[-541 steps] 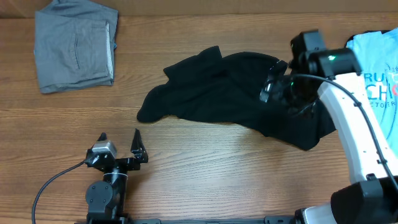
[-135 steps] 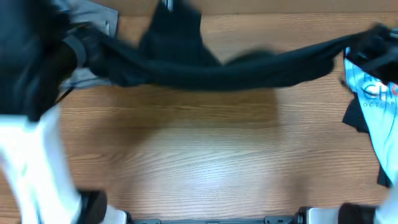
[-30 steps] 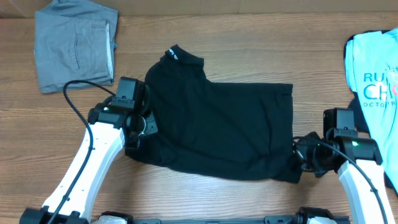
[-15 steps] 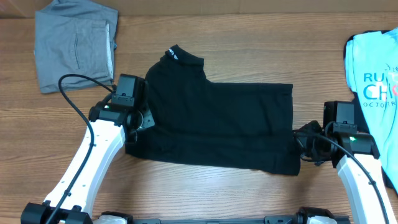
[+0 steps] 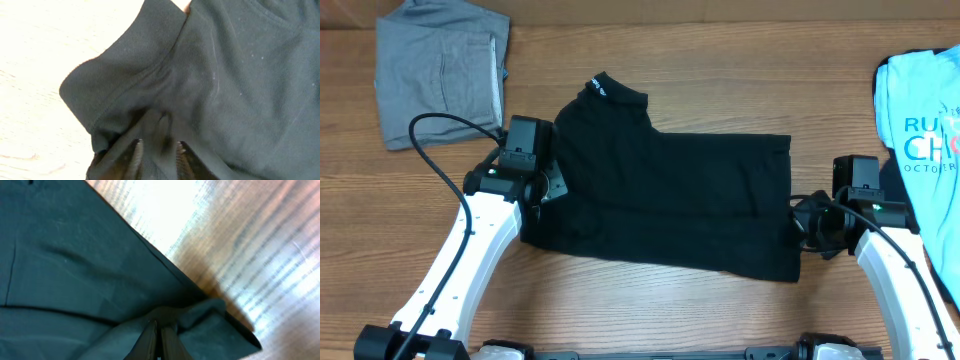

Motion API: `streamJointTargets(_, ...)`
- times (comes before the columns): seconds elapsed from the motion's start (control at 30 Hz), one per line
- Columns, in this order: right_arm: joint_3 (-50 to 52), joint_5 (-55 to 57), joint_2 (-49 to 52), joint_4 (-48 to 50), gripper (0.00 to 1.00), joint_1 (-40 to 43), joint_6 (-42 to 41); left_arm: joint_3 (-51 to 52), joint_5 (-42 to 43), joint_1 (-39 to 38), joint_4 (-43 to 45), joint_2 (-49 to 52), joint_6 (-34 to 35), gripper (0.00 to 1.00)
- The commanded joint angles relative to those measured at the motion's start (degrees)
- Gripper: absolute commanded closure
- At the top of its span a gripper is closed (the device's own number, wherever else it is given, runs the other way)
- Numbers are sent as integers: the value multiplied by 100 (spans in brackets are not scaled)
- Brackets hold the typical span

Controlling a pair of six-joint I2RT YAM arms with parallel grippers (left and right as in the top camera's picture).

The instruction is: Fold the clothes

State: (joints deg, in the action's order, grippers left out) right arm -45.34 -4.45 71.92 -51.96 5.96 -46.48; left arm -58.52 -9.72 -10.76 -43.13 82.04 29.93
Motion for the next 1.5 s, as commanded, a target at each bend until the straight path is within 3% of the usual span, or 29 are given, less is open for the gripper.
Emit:
streamJointTargets(0.0, 24, 74, 0, 92, 85, 13, 28, 26, -157, 35, 118, 46, -184, 22)
streamJointTargets(0.03, 4, 50, 0, 90, 77, 13, 101, 15, -138, 35, 127, 46, -295, 16)
streamJointTargets(0.1, -90, -37, 0, 52, 52, 13, 400, -76, -120, 35, 70, 46, -520, 0)
streamJointTargets(0.13, -173, -52, 0, -28, 25, 13, 505, -168, -118, 35, -35, 44, -562, 0)
streamJointTargets(0.2, -411, -52, 0, -289, 3, 13, 682, -450, -103, 35, -378, 39, -553, 0)
streamJointTargets(0.23, -562, -57, 0, -455, 0, 13, 743, -616, -33, 35, -579, 39, -555, 0)
streamJointTargets(0.37, -1228, -278, 0, -1113, 0, 11, 1008, -1134, 896, 33, -1416, 39, -555, 0)
streamJointTargets(0.57, -1429, -1080, 13, -1145, 0, 11, 1523, -833, 1978, -127, -2050, 179, -542, 10)
streamJointTargets(0.83, -1425, -1064, 15, -1141, 0, 11, 1526, -181, 2186, -251, -1781, 660, -116, 12)
streamJointTargets(1.17, -1425, -984, 17, -1143, 0, 11, 1528, -129, 2286, -249, -1128, 1591, 208, 18)
streamJointTargets(1.37, -1425, -800, 17, -1156, 0, 11, 1530, -129, 2284, -249, -905, 1915, 205, 28)
streamJointTargets(1.47, -1425, -772, 15, -1137, 0, 11, 1526, -131, 2286, -249, -820, 1912, 205, 44)
